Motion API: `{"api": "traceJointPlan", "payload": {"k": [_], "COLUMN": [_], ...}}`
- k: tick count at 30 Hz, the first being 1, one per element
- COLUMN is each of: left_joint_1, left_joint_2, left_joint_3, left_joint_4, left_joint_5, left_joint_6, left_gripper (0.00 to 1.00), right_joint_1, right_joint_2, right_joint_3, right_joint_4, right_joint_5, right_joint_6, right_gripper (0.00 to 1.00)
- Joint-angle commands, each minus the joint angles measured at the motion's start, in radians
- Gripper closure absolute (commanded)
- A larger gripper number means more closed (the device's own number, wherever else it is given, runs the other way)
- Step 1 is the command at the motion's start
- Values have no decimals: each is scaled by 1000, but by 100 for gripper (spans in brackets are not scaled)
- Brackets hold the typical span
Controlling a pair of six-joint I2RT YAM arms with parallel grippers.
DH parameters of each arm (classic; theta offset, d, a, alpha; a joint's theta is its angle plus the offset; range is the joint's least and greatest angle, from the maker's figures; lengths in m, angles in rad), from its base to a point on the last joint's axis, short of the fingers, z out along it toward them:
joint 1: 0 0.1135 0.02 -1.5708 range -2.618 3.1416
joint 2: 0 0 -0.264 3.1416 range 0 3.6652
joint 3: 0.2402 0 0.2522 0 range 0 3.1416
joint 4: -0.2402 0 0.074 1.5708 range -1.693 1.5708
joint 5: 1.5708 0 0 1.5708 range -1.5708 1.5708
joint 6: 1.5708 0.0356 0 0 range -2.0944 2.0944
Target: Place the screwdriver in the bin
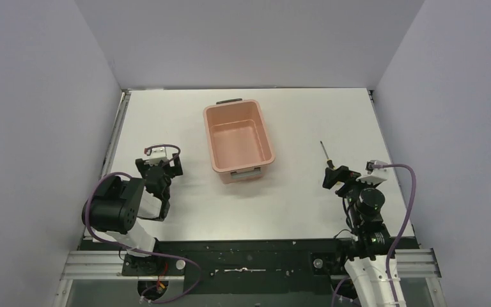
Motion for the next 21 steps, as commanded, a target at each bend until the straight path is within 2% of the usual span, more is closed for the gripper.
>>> {"api": "traceJointPlan", "payload": {"k": [1, 5, 8, 10, 14, 16, 18, 21], "left_joint_1": [12, 14, 15, 15, 15, 17, 16, 16], "left_joint_2": [-21, -21, -21, -21, -21, -21, -20, -21], "left_joint_3": [25, 25, 25, 25, 26, 26, 27, 27], "left_joint_4": [16, 16, 15, 16, 15, 14, 13, 14], "left_joint_5": [53, 54, 54, 56, 57, 59, 60, 60], "left_joint_6": [15, 16, 15, 16, 15, 15, 15, 14], "left_gripper": [3, 3, 3, 3, 3, 3, 3, 3], "right_joint_1": [-3, -2, -2, -4, -5, -11, -16, -43], "right_joint_2": [51, 147, 321, 496, 910, 1117, 1248, 1376], "right_joint_3": [39, 145, 320, 518, 922, 1058, 1131, 1115], "right_joint_4": [61, 95, 47, -54, -386, -516, -594, -575], "right_joint_5": [20, 12, 46, 64, 72, 69, 86, 60], "right_joint_6": [1, -54, -105, -153, -247, -288, -309, -331], "right_gripper": [0, 0, 0, 0, 0, 0, 0, 0]}}
